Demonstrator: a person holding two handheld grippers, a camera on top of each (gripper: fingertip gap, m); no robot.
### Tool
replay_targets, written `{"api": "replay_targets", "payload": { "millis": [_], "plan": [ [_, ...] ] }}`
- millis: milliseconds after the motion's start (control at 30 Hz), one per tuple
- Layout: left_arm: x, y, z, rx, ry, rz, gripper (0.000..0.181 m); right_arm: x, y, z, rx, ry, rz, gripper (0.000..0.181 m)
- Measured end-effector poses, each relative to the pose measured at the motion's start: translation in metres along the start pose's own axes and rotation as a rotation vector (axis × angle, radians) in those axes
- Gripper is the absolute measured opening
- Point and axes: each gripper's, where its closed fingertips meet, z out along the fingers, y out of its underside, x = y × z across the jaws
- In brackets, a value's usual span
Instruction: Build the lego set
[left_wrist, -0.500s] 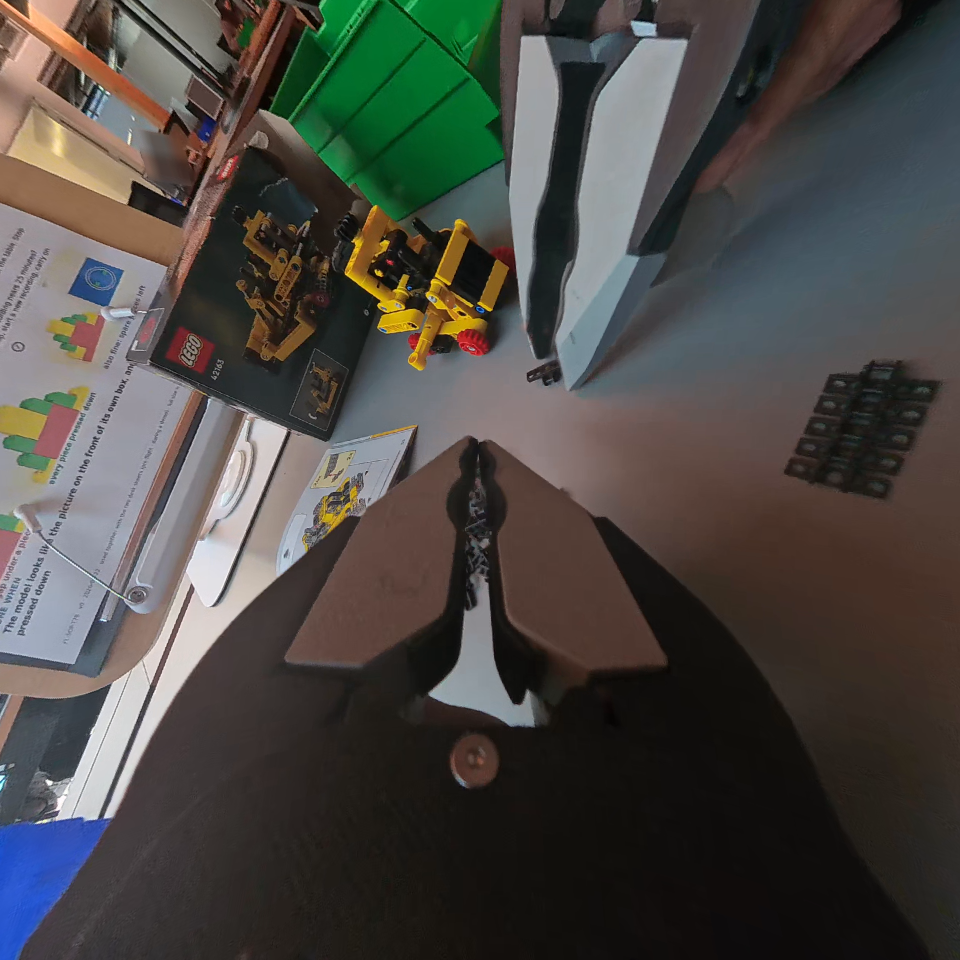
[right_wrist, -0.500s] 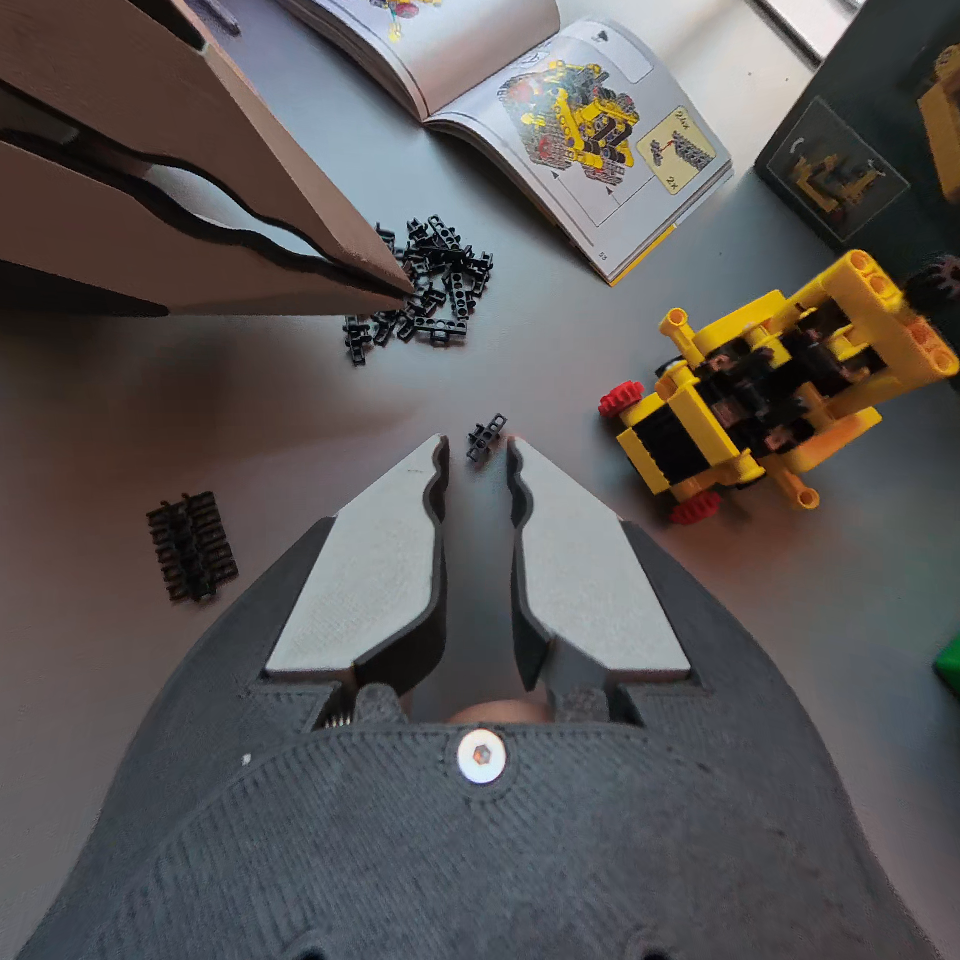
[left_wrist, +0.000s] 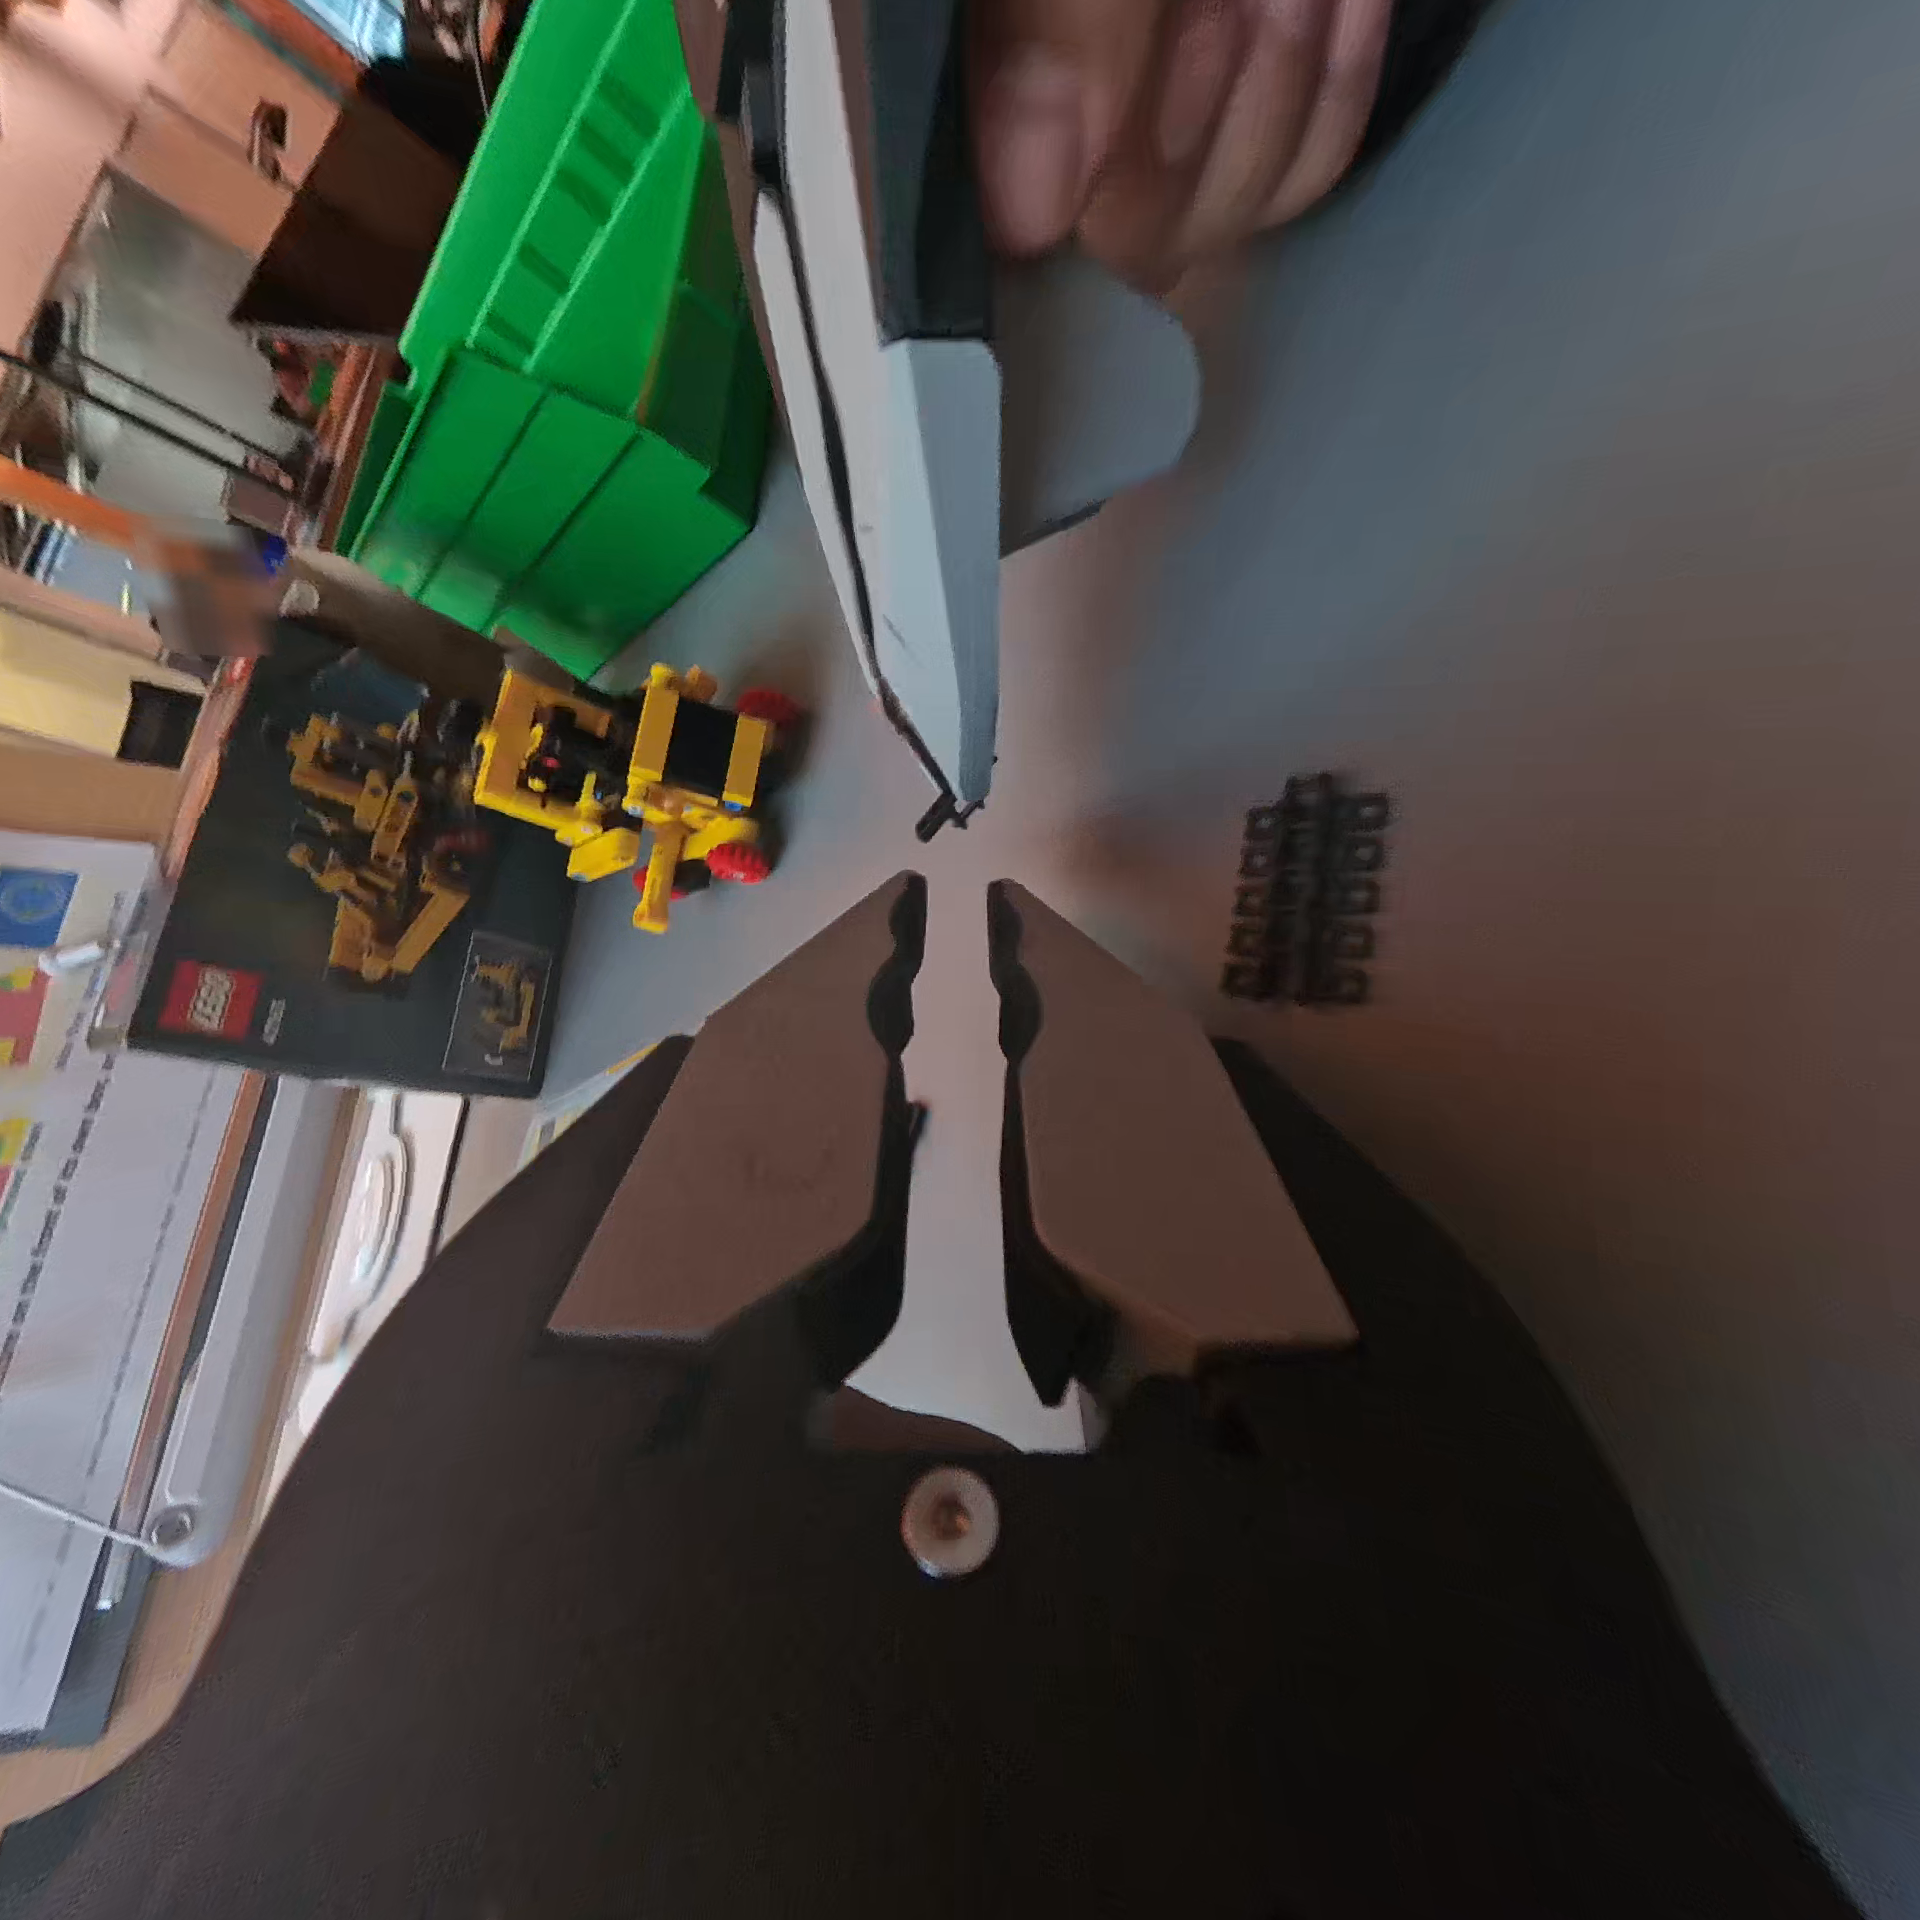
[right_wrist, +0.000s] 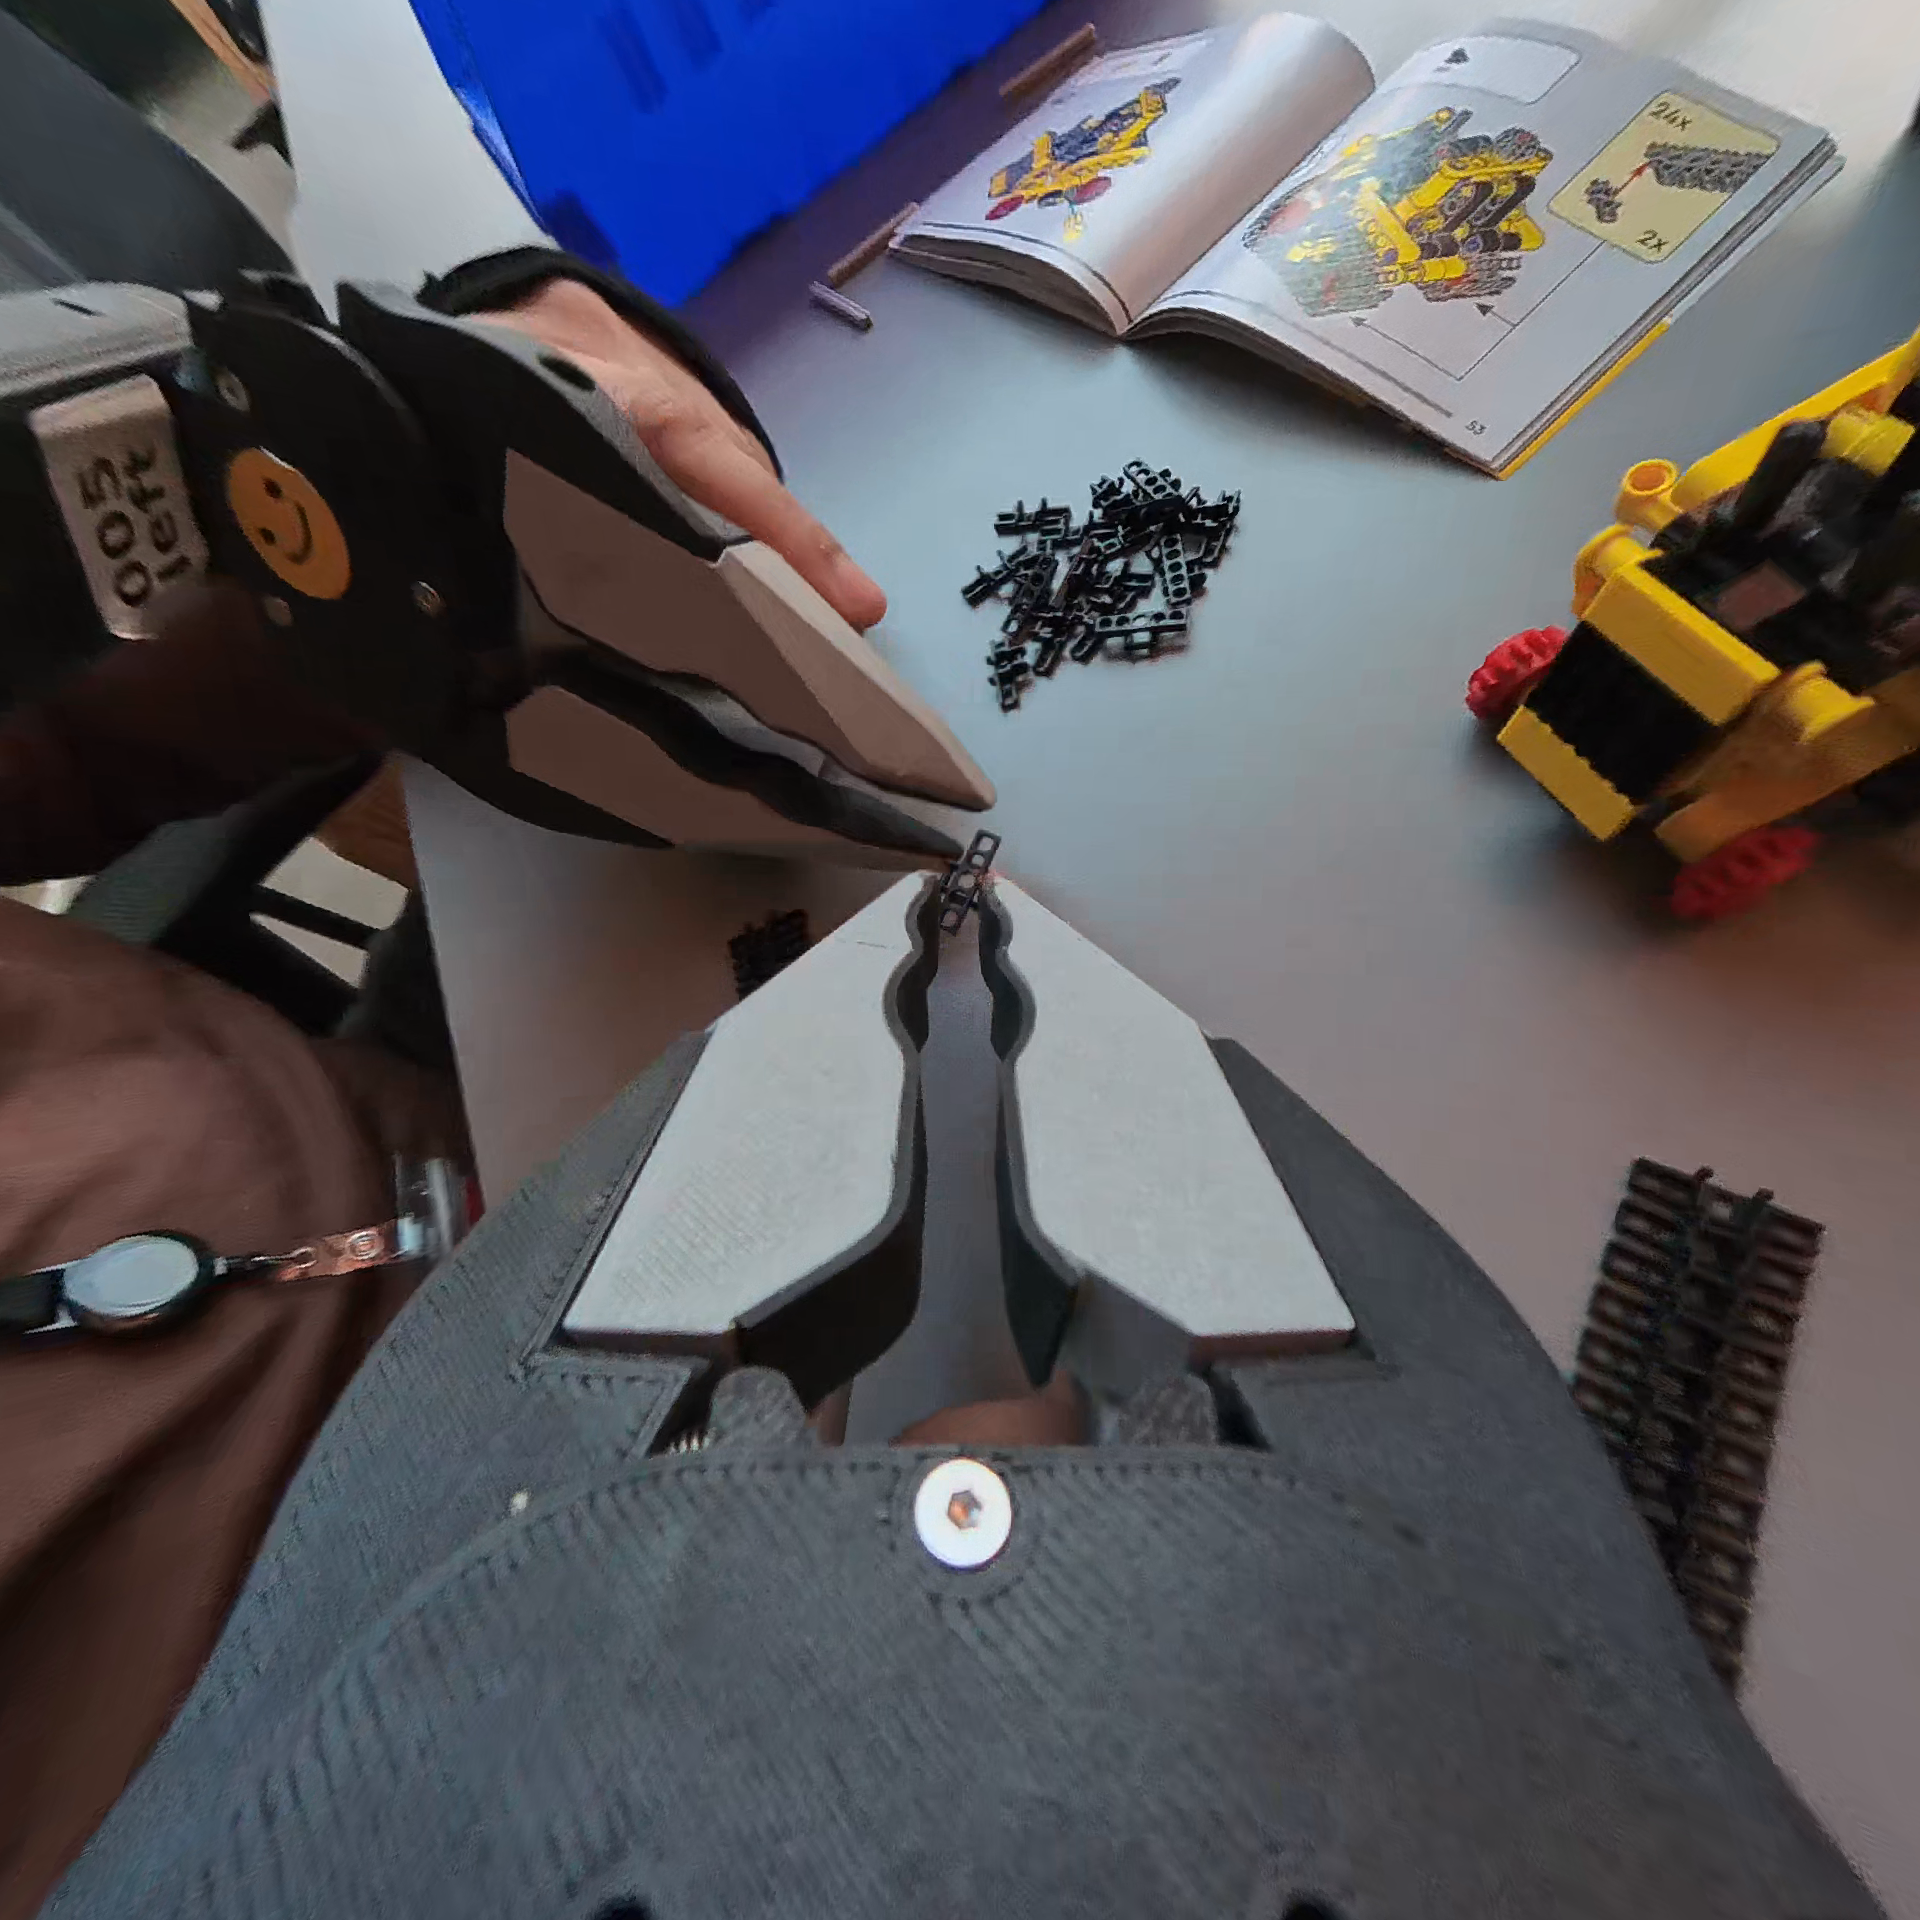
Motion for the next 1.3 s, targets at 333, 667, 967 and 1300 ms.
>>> {"api": "replay_targets", "payload": {
  "millis": [333,667,967,1300],
  "plan": [
    [0.01,-0.031,-0.009,0.156,0.026,0.032,0.004,-0.018,0.004,-0.008,0.002,-0.21,0.146,0.003],
    [0.011,-0.019,-0.01,0.089,0.148,-0.13,0.001,-0.015,0.003,-0.017,-0.054,-0.036,-0.123,0.006],
    [0.021,-0.025,-0.017,0.097,0.361,-0.368,0.0,-0.021,0.007,-0.011,-0.143,0.142,-0.467,0.009],
    [0.022,-0.031,-0.02,0.122,0.406,-0.433,0.0,-0.025,0.016,-0.003,-0.166,0.106,-0.461,0.0]
  ]
}}
